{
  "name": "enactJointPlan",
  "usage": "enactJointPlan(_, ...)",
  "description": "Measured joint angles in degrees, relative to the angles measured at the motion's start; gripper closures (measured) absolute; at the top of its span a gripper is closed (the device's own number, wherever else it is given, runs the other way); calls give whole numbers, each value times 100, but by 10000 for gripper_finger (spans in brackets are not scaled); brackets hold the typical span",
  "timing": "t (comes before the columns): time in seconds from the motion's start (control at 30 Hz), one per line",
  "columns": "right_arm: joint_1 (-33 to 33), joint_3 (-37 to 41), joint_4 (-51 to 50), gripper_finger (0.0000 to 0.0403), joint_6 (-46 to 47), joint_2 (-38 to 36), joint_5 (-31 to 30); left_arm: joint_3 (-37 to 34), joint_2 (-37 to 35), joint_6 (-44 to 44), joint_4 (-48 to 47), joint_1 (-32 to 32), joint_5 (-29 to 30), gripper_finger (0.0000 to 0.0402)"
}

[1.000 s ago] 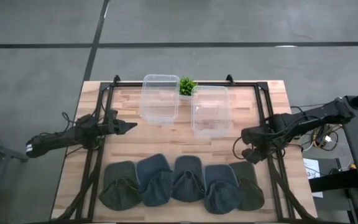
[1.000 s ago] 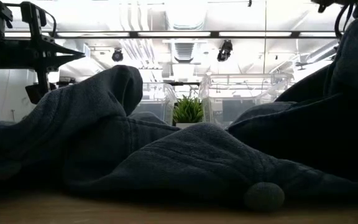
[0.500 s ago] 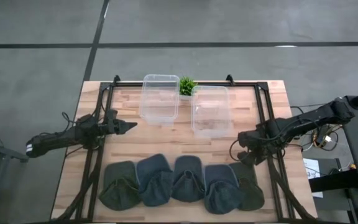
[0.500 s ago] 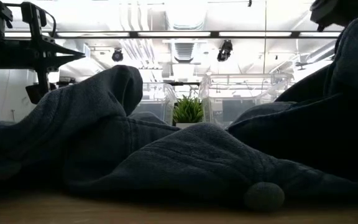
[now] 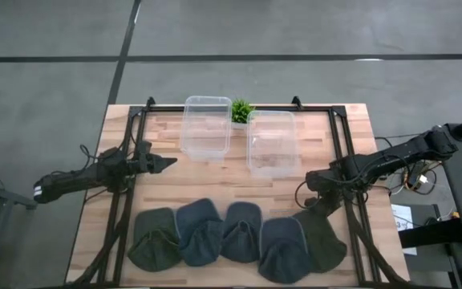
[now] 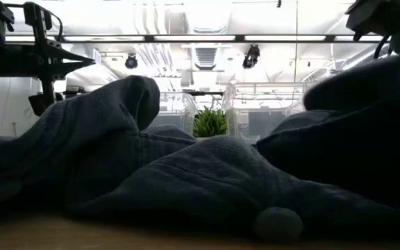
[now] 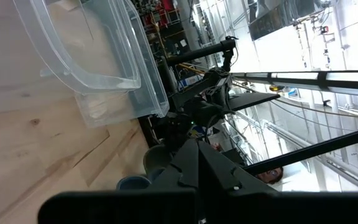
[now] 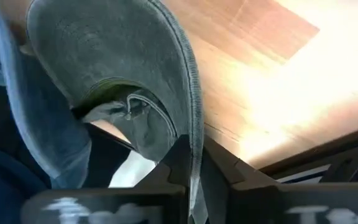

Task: Pick & Place hat
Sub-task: Put the right black cap into the right transparent bin

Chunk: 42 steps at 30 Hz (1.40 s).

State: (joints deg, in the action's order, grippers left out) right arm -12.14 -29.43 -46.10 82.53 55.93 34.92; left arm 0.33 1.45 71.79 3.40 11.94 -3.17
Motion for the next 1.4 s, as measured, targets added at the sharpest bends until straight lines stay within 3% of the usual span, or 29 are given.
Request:
enactJointPlan(0.13, 2, -298, -311, 390, 23, -94, -90, 1, 0, 9, 0, 2, 17, 400)
enactJointPlan(0.27, 4, -902, -1337, 391, -99, -179, -444, 1, 0, 9, -3, 1, 16, 400)
enactJointPlan(0.47, 16, -2078, -3438, 392, -258, -250, -1571, 1, 24, -37, -4, 2, 14, 400)
enactJointPlan(0.6, 15, -2693, -4150, 393, -53, -274, -2175, 1, 24, -118, -3, 0, 14, 400)
enactJointPlan(0.97, 15, -3908, -4378, 394, 127, 72, -3490, 1, 26, -108, -2, 1, 11, 400)
enactJointPlan(1.23, 13, -4297, -4396, 394, 134, 265, -3416, 1, 26, 41, -2, 0, 8, 400)
enactJointPlan(1.4, 32, -4676, -4378, 394, -41, 446, -4466, 1, 26, 69, -2, 0, 8, 400)
